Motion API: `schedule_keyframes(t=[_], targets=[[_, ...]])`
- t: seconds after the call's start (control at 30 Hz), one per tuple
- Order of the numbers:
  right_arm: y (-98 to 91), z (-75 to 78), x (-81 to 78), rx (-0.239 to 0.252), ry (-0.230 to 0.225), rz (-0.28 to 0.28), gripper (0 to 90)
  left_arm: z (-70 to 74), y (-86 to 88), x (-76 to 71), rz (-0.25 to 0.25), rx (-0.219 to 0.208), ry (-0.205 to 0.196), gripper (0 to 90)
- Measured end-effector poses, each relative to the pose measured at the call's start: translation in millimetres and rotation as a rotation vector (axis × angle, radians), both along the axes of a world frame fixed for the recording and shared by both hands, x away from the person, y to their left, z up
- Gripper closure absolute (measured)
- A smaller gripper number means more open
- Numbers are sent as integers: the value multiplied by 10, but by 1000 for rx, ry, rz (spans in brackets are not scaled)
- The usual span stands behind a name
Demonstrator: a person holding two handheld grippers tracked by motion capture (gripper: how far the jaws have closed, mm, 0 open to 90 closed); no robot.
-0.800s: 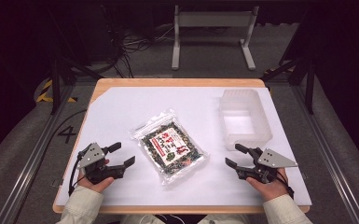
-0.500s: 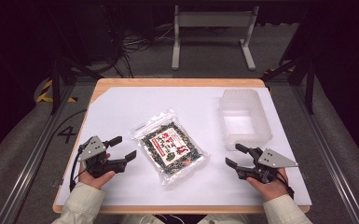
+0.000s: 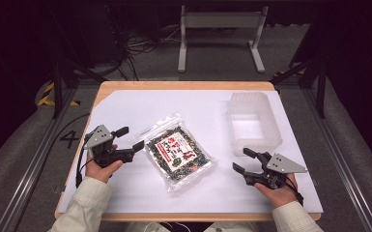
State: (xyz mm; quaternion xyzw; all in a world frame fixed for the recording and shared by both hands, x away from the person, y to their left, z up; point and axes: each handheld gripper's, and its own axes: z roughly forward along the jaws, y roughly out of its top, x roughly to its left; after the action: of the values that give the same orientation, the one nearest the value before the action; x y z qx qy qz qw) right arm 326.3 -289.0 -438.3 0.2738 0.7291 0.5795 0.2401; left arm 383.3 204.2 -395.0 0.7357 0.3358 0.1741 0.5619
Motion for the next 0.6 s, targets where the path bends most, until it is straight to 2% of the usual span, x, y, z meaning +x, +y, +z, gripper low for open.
schedule_keyframes(t=[0.1,0.2,0.4,0.53,0.6], targets=[[-3,-2,1,1,4,1,316,-8,-16,49,11,-2,-1,175],[3,-4,6,2,4,6,314,-16,-30,137,21,-20,32,167],[-8,-1,3,0,2,7,316,-42,-39,249,41,-19,59,163],[-25,8,-6,-11,22,11,357,-93,-16,312,65,1,76,162],[-28,15,-12,-16,46,9,370,-147,-2,349,74,4,103,174]])
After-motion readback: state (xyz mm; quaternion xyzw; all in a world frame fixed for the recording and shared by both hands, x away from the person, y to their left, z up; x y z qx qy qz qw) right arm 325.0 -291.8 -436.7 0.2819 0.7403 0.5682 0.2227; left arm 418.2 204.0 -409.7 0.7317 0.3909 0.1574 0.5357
